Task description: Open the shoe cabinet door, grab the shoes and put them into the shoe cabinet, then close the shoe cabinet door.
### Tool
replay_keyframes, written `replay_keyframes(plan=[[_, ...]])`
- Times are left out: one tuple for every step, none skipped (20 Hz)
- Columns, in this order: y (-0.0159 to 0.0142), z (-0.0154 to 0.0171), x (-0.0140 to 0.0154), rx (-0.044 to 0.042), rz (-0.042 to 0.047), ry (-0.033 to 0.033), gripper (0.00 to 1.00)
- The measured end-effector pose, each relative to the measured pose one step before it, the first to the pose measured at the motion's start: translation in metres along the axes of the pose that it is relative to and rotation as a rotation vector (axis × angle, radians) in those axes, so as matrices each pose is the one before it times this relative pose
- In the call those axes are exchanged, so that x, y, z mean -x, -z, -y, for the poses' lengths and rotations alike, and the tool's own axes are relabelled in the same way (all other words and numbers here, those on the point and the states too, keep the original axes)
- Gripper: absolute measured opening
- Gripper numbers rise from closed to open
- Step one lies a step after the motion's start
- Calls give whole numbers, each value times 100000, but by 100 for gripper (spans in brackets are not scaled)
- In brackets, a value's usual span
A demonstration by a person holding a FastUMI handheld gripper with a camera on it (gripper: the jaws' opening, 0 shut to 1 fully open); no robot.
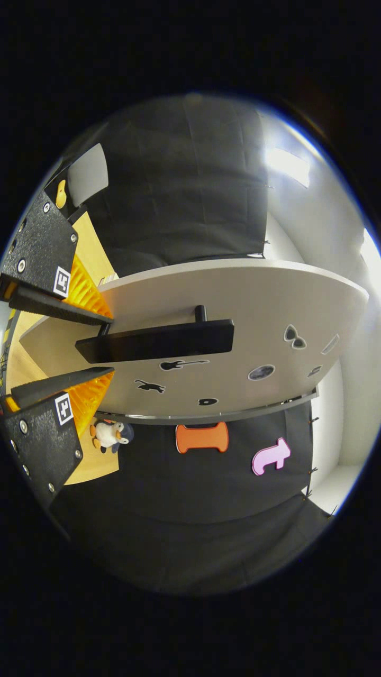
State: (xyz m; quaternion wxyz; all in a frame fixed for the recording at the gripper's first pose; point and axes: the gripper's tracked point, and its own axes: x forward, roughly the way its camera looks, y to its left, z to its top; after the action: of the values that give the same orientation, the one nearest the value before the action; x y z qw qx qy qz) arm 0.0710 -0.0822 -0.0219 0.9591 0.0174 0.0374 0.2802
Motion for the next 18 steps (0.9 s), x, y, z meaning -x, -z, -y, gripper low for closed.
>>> replay_keyframes(plan=[[22, -248, -270, 257, 85, -776, 52], [80, -330, -270, 148, -259, -1194, 53], [-72, -381, -290, 193, 87, -1085, 53], [-30, -244, -355, 339, -15, -990, 54], [-18, -280, -431, 217, 120, -1040, 54], [-88, -365, -316, 21, 191, -939, 55], [-92, -330, -414, 246, 41, -1068, 56], [10, -359, -376, -173, 98, -920, 57], [85, -324, -475, -13, -337, -847, 58], [-158, -192, -421, -383, -450, -359, 61], [76, -112, -501, 54, -471, -105, 65], [-224, -224, -530, 636, 253, -355, 68], [-216, -193, -580, 163, 218, -391, 71], [219, -412, -571, -371, -275, -631, 73], [53, -390, -654, -810, 8, -410, 75], [23, -250, -734, -349, -160, -409, 75], [-115, -384, -714, -491, 164, -509, 76], [46, -448, -755, 126, -160, -302, 77]])
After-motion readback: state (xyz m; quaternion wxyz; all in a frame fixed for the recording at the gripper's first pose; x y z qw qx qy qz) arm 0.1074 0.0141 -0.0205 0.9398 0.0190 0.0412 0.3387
